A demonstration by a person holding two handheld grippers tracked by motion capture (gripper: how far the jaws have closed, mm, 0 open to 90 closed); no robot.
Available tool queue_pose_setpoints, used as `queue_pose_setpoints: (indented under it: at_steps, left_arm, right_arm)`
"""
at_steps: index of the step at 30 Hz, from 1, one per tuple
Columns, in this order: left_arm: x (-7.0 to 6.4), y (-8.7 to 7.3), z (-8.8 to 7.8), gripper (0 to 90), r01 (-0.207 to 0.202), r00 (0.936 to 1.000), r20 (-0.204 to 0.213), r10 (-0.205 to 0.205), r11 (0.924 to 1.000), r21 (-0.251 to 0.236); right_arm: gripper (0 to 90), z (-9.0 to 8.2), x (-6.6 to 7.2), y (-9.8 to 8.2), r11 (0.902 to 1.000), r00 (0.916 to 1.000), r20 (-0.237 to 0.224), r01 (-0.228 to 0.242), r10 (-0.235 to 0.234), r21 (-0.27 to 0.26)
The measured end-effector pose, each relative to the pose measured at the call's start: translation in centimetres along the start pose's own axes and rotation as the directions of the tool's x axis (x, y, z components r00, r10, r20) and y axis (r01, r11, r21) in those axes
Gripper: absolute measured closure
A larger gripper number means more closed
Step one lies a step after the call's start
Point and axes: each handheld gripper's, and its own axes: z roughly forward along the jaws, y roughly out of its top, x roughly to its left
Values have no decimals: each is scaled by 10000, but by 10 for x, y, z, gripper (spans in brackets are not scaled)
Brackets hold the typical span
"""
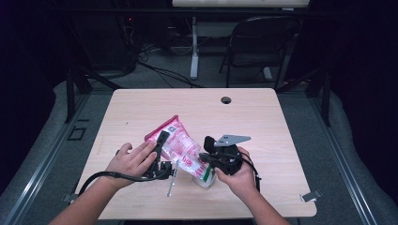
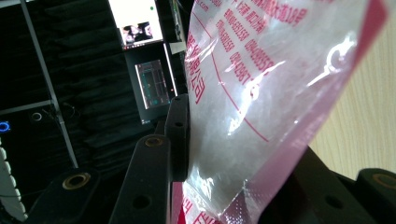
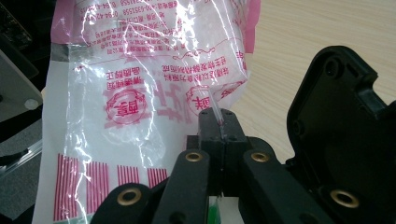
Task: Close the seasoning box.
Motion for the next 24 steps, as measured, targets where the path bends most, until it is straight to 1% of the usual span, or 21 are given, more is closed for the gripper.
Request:
queue_pose_setpoints:
  at_steps: [3, 4, 5, 8, 11, 19, 20, 21, 22, 24]
  left_arm:
    - [0, 0, 0, 699, -21, 10000, -39, 21, 10000, -21]
    - [1, 1, 0, 699, -149, 9997, -169, 148, 9999, -54]
    - [1, 1, 0, 700, -41, 10000, -55, 41, 10000, -43]
    - [2, 1, 0, 700, -182, 9997, -145, 181, 9998, -89]
    - [3, 1, 0, 701, -176, 9998, -89, 175, 9998, -71]
    - [4, 3, -1, 703, -264, 9996, -118, 263, 9996, -72]
    - [3, 3, -1, 703, -196, 9998, -52, 196, 9998, -28]
    - [3, 3, -1, 704, -261, 9996, -87, 261, 9996, -50]
    - [3, 3, -1, 704, -305, 9993, -225, 302, 9995, -129]
    - [3, 2, -1, 704, -330, 9993, -202, 328, 9994, -104]
  right_arm:
    - [900, 0, 0, 0, 10000, 10000, 3, 18, -18, 24]
    - [900, 0, 0, 0, 10000, 10000, 16, 12, -12, 10]
    - [900, 0, -1, 0, 10000, 10000, 1, 7, -7, 7]
    - [900, 0, -1, 0, 10000, 10000, 13, -9, 9, 5]
    - [900, 0, -1, 0, 10000, 10000, 10, 0, 0, 9]
    - [900, -1, 0, 0, 10000, 10000, 23, 9, -9, 43]
    - [900, -1, 0, 0, 10000, 10000, 31, -3, 3, 47]
    - [900, -1, -1, -1, 10000, 10000, 31, -17, 17, 46]
    - [900, -1, -1, -1, 10000, 10000, 37, -17, 17, 40]
    - [900, -1, 0, -1, 10000, 10000, 38, -20, 20, 29]
